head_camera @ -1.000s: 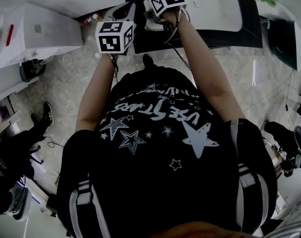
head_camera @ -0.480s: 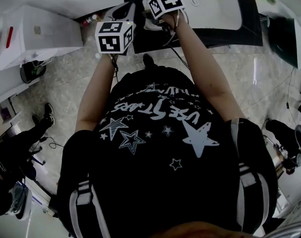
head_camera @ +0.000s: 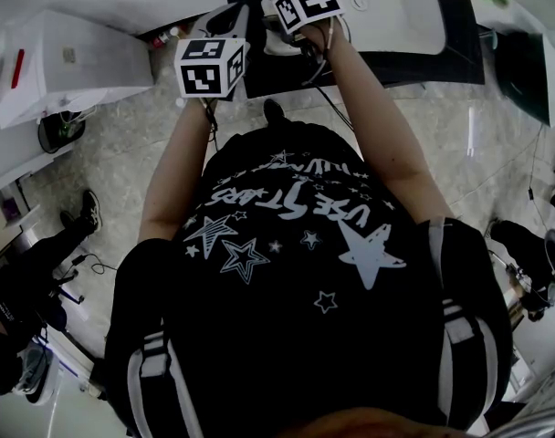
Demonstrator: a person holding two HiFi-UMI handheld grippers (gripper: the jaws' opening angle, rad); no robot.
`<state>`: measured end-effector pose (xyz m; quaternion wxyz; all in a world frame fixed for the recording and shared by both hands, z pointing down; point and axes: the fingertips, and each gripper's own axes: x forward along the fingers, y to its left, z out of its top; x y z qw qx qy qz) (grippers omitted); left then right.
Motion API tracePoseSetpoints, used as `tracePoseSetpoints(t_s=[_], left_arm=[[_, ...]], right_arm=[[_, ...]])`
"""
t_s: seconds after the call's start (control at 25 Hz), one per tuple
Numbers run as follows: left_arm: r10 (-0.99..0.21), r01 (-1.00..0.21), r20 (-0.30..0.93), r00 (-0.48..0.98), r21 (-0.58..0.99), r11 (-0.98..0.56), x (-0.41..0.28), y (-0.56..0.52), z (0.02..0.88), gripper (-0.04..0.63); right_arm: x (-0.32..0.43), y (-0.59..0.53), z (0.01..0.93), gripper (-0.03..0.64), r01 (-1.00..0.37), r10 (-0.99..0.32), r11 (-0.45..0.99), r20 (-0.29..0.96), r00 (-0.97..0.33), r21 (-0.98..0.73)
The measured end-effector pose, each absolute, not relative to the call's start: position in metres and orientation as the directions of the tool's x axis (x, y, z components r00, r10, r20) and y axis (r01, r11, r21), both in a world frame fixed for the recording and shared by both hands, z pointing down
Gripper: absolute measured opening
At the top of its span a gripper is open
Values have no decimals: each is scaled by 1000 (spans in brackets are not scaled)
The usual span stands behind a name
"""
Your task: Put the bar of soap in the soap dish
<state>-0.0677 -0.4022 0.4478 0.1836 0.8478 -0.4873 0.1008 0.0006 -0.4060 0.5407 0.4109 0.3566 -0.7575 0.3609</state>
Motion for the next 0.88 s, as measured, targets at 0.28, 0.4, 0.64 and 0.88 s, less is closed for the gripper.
tracePoseSetpoints(t_s=[0.28,0.4,0.64,0.88], left_arm=[[-791,-864,349,503,210,-457,-68,-398,446,11],[-792,-866,350,500,208,-454,-70,-395,446,11],[-798,-871,349,491,202,-447,-72,-392,444,11],[-805,-874,342,485,200,-443,-80,-390,441,11]], right_arm=[[4,-404,538,293,-846,-265,462,869,-418,-266],[2,-404,537,281,-846,-270,469,871,-411,-254],[4,-405,537,264,-857,-248,446,884,-396,-259],[6,-406,537,259,-891,-277,388,892,-357,-236]])
